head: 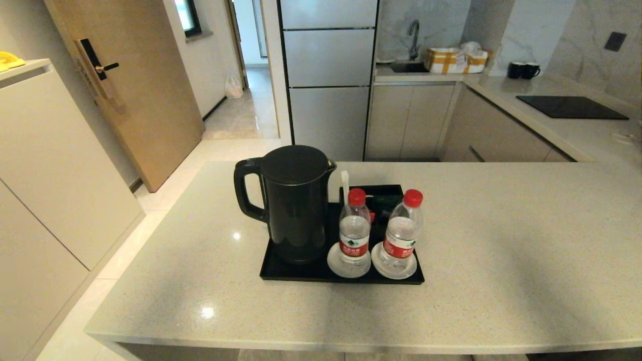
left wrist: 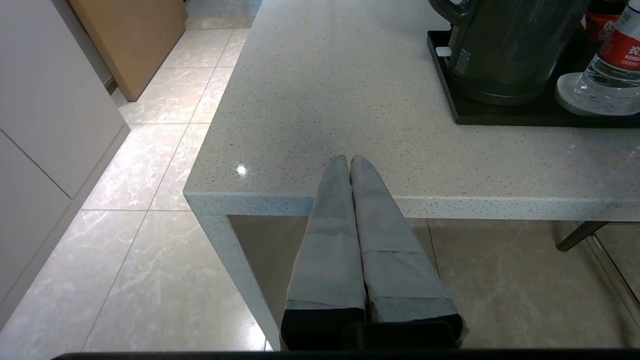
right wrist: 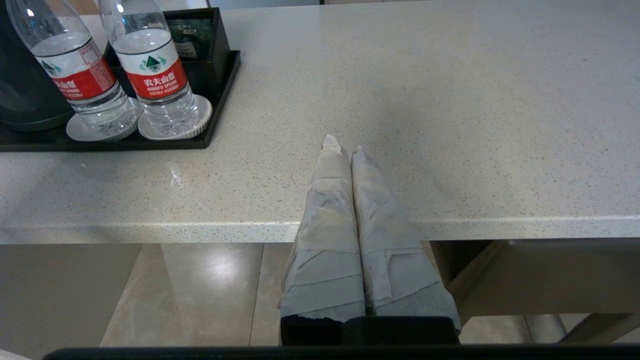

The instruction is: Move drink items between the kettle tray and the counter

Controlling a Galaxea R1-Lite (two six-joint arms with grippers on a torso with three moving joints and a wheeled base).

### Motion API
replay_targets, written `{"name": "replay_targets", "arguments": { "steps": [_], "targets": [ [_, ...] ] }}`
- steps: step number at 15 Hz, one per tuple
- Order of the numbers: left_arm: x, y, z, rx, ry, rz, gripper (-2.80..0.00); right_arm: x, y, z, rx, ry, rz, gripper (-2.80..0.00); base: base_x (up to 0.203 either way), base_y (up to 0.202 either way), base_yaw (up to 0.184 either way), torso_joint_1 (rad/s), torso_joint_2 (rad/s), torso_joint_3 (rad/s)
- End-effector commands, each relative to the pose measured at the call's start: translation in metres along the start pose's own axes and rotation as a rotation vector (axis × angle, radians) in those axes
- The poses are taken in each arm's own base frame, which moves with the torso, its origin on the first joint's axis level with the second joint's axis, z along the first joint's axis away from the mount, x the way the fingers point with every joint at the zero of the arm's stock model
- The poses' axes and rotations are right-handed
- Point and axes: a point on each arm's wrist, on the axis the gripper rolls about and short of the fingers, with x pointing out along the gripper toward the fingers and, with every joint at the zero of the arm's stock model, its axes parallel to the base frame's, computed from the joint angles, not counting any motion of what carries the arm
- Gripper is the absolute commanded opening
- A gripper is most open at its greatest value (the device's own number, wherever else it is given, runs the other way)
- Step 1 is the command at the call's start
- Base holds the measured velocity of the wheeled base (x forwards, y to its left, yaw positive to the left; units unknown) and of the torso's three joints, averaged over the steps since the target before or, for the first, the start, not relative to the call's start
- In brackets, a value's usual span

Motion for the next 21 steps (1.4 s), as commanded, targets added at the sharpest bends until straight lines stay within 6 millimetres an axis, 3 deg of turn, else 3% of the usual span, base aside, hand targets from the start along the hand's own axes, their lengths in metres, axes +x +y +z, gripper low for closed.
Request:
{"name": "replay_targets", "arguments": {
  "steps": [1,21],
  "targets": [
    [0.0002,0.0000,-0.0004,0.000,0.003,0.001,-2.80,0.0000,0.0000,0.0000,0.000,0.000,0.000,-2.80,0.000,0.000,0.000,0.000,0.00,0.000],
    [0.0002,0.0000,-0.0004,0.000,0.003,-0.001,-2.80,0.0001,0.0000,0.0000,0.000,0.001,0.001,-2.80,0.000,0.000,0.000,0.000,0.00,0.000]
  ]
}}
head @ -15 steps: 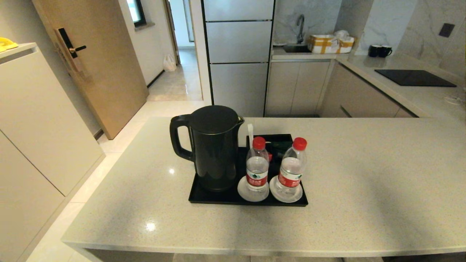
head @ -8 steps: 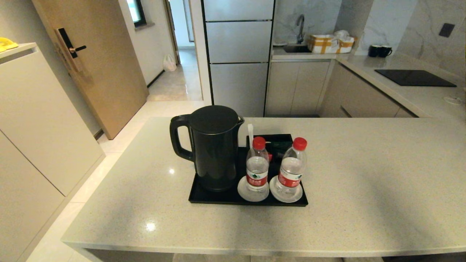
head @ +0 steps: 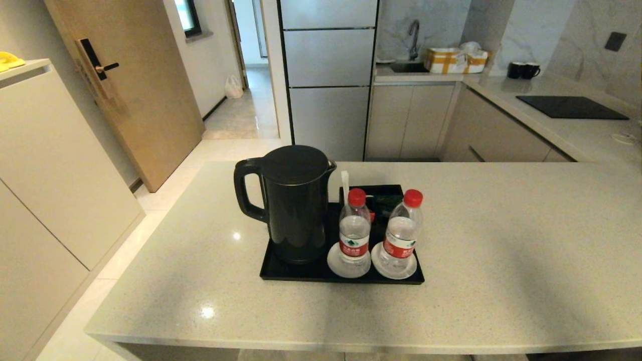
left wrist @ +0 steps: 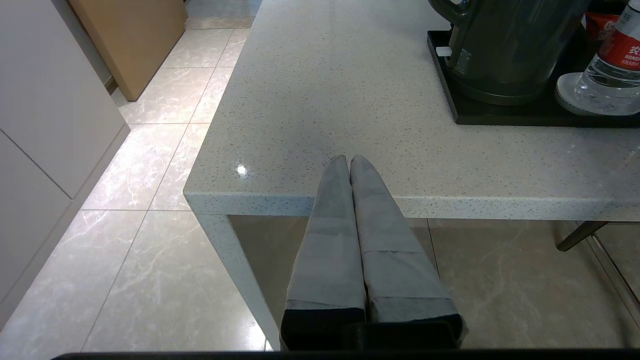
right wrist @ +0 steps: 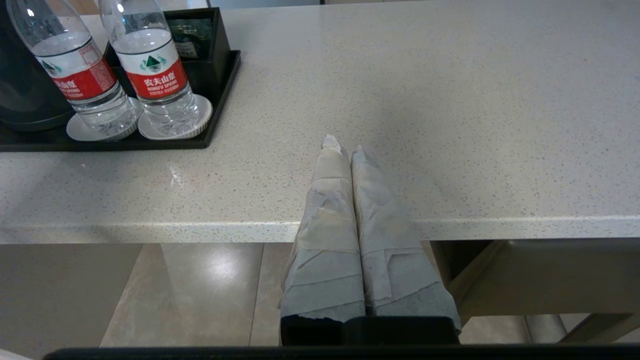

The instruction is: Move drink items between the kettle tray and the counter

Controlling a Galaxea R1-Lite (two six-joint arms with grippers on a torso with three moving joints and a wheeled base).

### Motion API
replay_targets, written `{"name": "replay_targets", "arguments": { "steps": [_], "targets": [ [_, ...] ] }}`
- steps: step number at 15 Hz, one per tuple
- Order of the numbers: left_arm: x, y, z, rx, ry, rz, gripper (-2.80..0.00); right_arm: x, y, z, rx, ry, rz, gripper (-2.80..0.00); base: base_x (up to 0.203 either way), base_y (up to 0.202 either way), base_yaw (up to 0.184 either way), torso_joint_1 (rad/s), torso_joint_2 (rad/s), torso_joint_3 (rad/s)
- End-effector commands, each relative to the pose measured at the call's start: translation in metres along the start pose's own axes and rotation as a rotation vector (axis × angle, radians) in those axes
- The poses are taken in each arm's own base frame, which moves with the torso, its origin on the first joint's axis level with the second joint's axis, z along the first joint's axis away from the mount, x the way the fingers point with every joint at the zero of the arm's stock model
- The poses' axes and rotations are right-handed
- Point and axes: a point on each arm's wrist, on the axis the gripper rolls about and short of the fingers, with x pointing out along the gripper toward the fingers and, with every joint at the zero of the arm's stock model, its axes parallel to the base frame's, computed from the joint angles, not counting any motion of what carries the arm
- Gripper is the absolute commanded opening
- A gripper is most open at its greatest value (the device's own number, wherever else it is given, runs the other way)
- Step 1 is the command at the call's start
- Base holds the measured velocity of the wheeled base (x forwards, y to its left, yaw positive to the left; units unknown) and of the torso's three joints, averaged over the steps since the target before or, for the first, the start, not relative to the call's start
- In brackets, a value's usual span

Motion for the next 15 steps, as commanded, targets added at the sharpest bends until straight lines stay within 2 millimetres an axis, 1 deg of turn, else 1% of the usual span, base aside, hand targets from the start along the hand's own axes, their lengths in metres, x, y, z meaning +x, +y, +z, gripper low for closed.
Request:
{"name": "replay_targets", "arguments": {
  "steps": [1,15],
  "targets": [
    [0.0002,0.0000,-0.0004,0.000,0.003,0.000,-2.80,0.0001,0.0000,0.0000,0.000,0.001,0.000,-2.80,0.000,0.000,0.000,0.000,0.00,0.000],
    [0.0002,0.0000,-0.0004,0.000,0.003,0.000,-2.80,0.0001,0.0000,0.0000,0.000,0.001,-0.002,-2.80,0.000,0.000,0.000,0.000,0.00,0.000]
  ]
}}
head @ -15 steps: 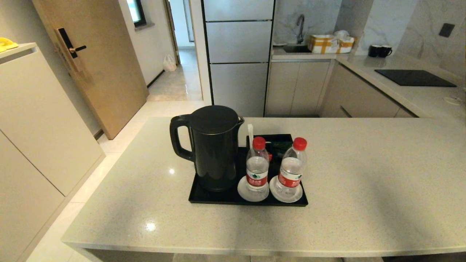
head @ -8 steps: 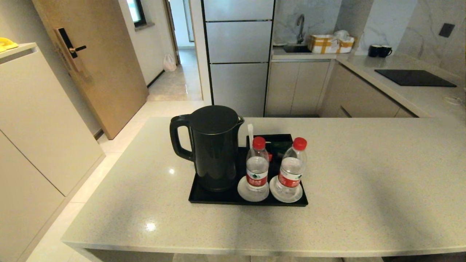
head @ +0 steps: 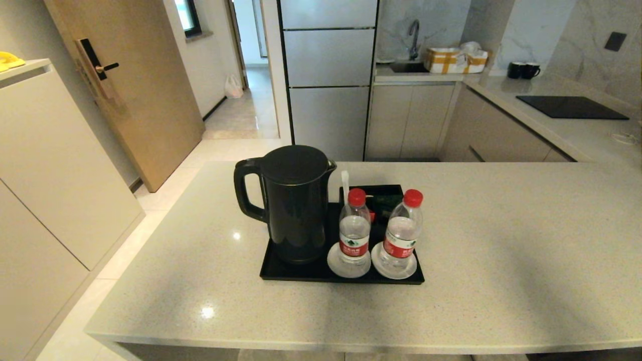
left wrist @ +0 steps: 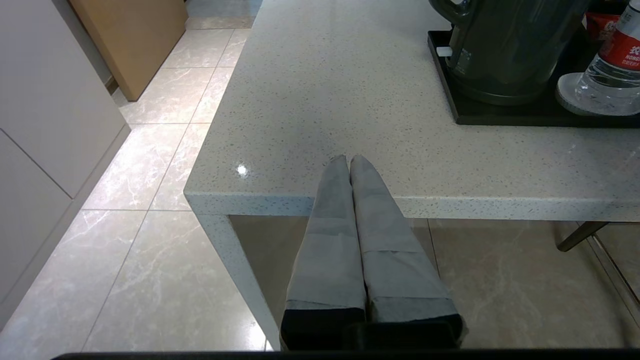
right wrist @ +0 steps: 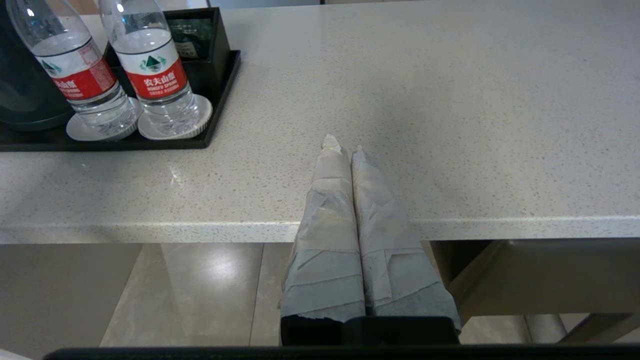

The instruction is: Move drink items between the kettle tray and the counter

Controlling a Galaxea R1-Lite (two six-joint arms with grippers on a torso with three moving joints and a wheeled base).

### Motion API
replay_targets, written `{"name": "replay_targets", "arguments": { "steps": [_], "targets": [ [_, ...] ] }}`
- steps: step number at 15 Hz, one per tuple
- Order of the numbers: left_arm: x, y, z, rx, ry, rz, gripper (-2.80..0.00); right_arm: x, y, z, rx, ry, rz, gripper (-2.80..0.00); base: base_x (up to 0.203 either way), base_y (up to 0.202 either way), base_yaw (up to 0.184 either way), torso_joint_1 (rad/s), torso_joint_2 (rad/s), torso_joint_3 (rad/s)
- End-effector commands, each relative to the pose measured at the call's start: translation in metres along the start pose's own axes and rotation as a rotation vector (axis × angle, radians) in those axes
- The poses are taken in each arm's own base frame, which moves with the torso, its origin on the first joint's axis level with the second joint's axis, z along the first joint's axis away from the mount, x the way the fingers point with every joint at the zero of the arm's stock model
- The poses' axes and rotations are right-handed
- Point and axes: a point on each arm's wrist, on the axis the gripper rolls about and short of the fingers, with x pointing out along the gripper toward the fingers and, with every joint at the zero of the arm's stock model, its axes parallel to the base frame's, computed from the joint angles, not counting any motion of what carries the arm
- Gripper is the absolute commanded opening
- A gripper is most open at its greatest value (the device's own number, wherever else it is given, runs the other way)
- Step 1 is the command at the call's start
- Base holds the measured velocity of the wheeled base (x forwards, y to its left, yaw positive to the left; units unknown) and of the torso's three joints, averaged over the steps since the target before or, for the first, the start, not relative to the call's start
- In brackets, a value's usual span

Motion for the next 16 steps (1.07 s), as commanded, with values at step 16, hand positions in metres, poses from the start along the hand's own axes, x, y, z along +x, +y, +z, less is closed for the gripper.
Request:
{"name": "replay_targets", "arguments": {
  "steps": [16],
  "targets": [
    [0.0002,0.0000,-0.0004,0.000,0.003,0.000,-2.80,0.0001,0.0000,-0.0001,0.002,0.002,0.000,-2.80,0.000,0.000,0.000,0.000,0.00,0.000]
  ]
}}
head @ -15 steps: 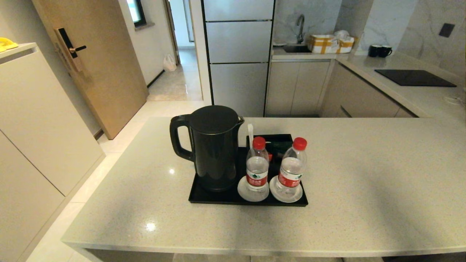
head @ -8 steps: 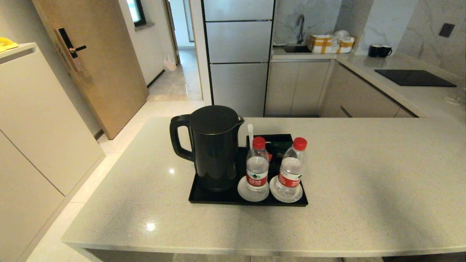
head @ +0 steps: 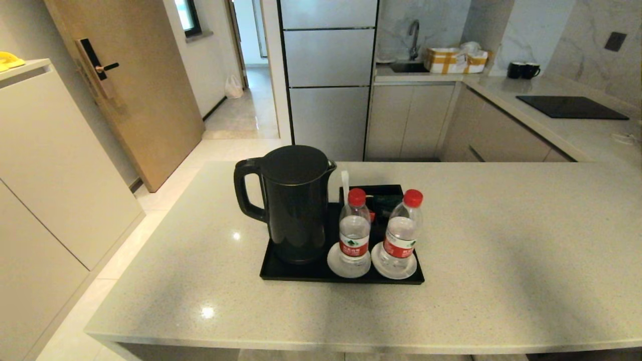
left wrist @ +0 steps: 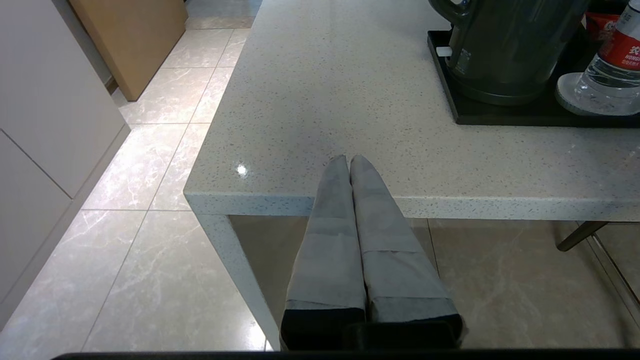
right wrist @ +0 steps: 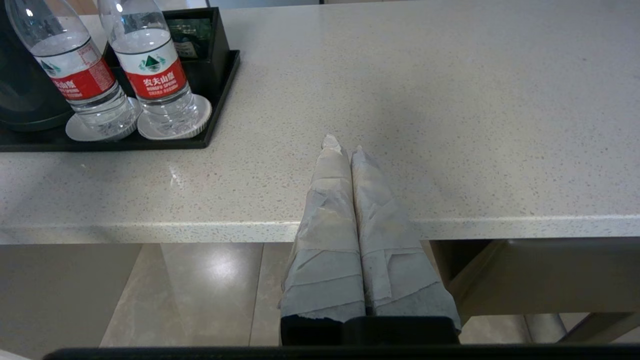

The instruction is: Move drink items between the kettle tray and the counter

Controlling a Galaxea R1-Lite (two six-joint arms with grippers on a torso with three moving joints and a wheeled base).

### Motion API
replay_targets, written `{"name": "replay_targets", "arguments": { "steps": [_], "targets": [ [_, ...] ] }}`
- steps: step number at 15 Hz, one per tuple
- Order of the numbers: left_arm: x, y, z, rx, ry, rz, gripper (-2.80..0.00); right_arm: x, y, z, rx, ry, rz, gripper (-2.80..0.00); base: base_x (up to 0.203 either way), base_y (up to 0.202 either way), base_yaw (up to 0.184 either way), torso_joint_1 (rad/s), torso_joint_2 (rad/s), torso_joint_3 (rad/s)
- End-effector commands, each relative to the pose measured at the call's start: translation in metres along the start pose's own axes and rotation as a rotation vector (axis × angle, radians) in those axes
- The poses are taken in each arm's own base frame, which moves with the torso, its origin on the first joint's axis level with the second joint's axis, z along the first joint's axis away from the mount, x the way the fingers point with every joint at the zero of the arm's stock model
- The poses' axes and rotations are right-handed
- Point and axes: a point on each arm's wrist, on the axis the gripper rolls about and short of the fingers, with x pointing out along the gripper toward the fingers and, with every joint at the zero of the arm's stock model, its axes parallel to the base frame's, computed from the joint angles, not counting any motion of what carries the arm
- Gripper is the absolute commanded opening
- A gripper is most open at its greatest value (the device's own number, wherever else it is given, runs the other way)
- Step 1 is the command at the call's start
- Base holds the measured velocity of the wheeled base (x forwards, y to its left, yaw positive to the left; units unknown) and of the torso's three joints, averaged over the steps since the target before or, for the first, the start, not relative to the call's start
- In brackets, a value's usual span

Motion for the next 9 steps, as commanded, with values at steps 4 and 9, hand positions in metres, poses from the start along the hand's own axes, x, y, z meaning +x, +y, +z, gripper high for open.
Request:
{"name": "replay_targets", "arguments": {
  "steps": [4,9],
  "targets": [
    [0.0002,0.0000,-0.0004,0.000,0.003,-0.001,-2.80,0.0000,0.0000,-0.0001,0.001,0.001,0.000,-2.80,0.000,0.000,0.000,0.000,0.00,0.000],
    [0.0002,0.0000,-0.0004,0.000,0.003,-0.001,-2.80,0.0000,0.0000,0.0001,0.009,0.000,-0.001,-2.80,0.000,0.000,0.000,0.000,0.00,0.000]
  ]
}}
